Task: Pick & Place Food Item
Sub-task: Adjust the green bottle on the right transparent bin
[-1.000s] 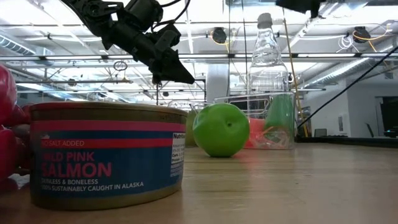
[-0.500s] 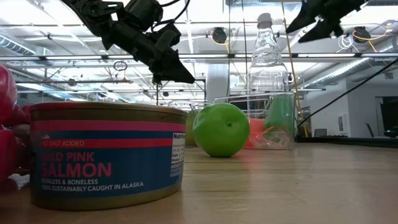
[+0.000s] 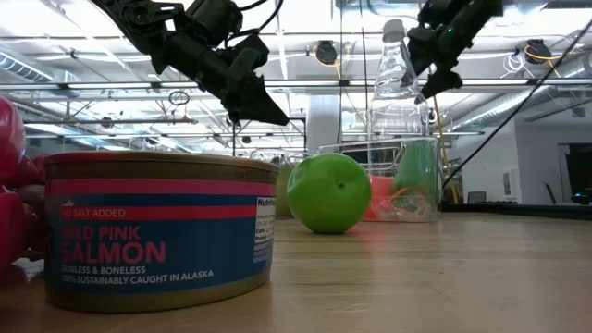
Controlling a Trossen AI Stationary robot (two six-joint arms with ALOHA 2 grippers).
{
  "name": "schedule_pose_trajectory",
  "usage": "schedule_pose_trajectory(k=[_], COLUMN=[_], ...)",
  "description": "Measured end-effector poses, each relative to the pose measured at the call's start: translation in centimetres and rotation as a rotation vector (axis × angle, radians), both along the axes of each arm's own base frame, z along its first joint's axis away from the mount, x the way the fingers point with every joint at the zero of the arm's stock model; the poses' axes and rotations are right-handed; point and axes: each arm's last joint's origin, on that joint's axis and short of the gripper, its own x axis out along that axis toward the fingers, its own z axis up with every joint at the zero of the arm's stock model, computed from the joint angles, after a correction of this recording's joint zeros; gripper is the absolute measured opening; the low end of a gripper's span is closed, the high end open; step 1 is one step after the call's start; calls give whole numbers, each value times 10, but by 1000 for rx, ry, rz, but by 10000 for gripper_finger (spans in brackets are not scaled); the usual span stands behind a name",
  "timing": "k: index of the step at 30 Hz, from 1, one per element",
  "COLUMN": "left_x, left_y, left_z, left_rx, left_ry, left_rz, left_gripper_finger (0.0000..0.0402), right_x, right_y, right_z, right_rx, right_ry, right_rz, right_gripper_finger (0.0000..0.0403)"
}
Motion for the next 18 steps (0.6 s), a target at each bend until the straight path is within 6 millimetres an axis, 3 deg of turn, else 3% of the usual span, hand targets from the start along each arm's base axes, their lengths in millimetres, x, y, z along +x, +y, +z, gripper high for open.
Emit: schedule_pose_trajectory(k=[4, 10, 18], left_x=[0, 0, 0], left_y=[0, 0, 0], left_z=[0, 0, 0], left_rx=[16, 31, 33], left_ry=[7, 10, 11], left_rz=[-10, -20, -21], left_gripper_finger=[31, 31, 31], right_x=[-3, -15, -17], right_y=[-28, -57, -73], right_z=[-3, -33, -54], right_rx=[140, 330, 411], right_ry=[95, 217, 131], right_rz=[9, -21, 97], right_gripper_finger=[324, 324, 321])
